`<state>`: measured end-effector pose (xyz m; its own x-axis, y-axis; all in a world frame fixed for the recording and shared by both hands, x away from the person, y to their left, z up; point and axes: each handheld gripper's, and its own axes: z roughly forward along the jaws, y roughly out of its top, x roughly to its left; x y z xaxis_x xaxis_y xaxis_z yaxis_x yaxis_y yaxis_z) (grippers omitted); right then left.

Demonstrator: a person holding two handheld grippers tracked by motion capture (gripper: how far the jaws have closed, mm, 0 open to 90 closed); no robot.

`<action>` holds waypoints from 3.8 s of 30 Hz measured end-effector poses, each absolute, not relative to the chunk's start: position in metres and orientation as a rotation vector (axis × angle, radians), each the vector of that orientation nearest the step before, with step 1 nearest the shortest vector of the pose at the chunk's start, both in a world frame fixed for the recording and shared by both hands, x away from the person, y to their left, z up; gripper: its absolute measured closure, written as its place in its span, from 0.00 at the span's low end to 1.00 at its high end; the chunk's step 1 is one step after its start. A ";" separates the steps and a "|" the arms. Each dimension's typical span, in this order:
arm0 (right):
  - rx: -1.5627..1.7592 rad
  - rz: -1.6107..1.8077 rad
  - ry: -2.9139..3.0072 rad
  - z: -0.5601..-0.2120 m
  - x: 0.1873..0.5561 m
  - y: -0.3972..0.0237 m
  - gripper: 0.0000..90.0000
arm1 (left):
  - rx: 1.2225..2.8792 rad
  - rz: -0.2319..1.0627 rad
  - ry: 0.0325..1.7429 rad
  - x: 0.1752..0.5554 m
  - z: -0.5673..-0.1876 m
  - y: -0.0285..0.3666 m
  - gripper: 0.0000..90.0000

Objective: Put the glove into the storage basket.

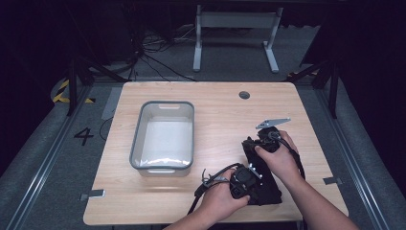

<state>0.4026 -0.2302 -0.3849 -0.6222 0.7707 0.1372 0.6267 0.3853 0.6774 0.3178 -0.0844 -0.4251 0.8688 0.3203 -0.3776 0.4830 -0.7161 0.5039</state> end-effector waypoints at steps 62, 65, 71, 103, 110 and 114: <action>1.287 1.240 2.240 -0.334 0.391 -0.269 0.93 | 2.286 -0.345 0.616 0.327 -0.376 -0.048 0.96; 1.291 1.257 2.237 -0.332 0.392 -0.272 0.93 | 2.325 -0.256 0.647 0.330 -0.377 -0.040 0.96; 1.294 1.285 2.236 -0.332 0.392 -0.277 0.93 | 2.371 -0.068 0.750 0.338 -0.377 -0.022 0.96; 1.331 1.439 2.314 -0.373 0.380 -0.287 0.93 | 2.390 0.081 0.862 0.355 -0.375 0.017 0.96; 1.348 1.436 2.313 -0.380 0.379 -0.291 0.93 | 2.407 0.062 0.851 0.356 -0.377 0.014 0.96; 1.348 1.439 2.317 -0.382 0.377 -0.292 0.93 | 2.414 0.052 0.841 0.354 -0.376 0.015 0.96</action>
